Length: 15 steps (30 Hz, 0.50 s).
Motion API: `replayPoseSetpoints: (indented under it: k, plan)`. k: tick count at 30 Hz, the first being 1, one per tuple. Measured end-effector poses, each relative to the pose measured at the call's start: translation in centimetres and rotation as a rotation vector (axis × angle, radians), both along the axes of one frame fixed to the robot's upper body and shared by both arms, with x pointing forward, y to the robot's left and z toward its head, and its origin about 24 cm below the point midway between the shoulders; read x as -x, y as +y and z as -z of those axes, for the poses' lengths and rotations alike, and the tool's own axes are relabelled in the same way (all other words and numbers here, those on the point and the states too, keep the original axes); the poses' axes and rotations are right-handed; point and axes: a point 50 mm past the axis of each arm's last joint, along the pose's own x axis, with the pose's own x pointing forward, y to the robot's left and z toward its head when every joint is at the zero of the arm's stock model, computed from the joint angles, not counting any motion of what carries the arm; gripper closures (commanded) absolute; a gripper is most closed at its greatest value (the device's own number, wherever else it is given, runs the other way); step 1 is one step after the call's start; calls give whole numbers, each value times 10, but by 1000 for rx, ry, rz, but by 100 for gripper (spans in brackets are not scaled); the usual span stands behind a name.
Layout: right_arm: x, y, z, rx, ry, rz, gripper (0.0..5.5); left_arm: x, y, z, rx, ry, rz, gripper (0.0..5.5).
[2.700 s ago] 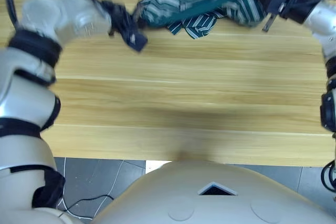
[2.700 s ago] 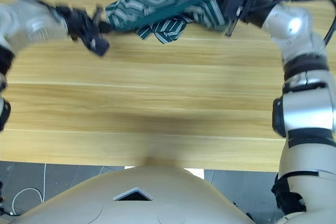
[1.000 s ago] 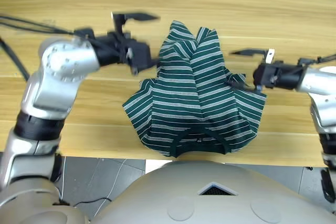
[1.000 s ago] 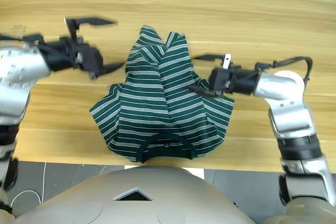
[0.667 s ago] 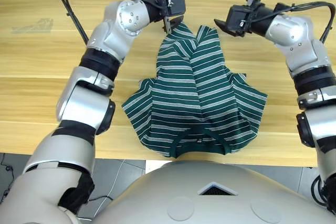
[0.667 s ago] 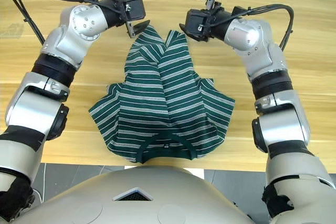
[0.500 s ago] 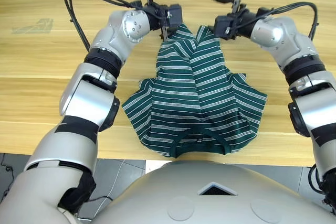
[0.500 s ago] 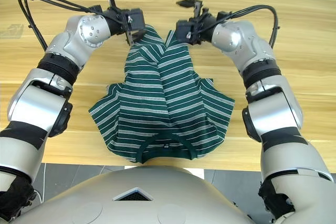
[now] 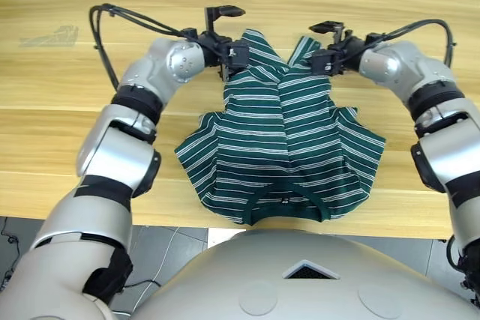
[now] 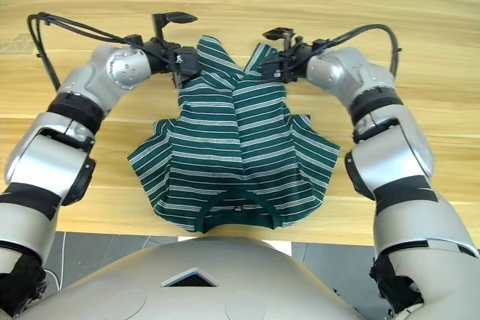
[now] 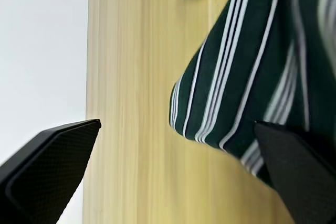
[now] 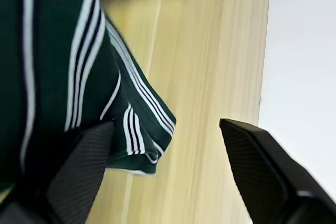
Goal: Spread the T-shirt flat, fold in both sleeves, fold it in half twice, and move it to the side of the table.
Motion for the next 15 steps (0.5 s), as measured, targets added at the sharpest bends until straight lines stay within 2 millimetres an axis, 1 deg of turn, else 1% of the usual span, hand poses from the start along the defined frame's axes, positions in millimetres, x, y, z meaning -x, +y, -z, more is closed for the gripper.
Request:
replayPoseSetpoints:
  k: [1, 2, 4, 6, 10, 13, 15]
  plan:
    - [2, -15, -2, 11, 2, 32, 180, 4, 11, -1, -10, -3, -5, 12]
    - [4, -23, -2, 6, 6, 54, 180, 7, 18, -2, -19, -5, -11, 12]
    - [9, -34, -1, -18, 13, 73, 180, 11, 31, -5, -27, -15, -35, 12]
    - [12, -37, 0, -45, 16, 83, 180, 13, 35, -6, -13, -18, -53, 12]
    - [17, -34, 0, -87, 19, 58, 180, 18, 31, -4, -5, -18, -48, 12]
    - [21, -20, 2, -161, 18, 10, 180, 19, 25, -4, 6, -23, -36, 12]
    - [21, -8, -5, -239, -18, -17, 180, 20, 22, -4, 11, -29, -26, 12]
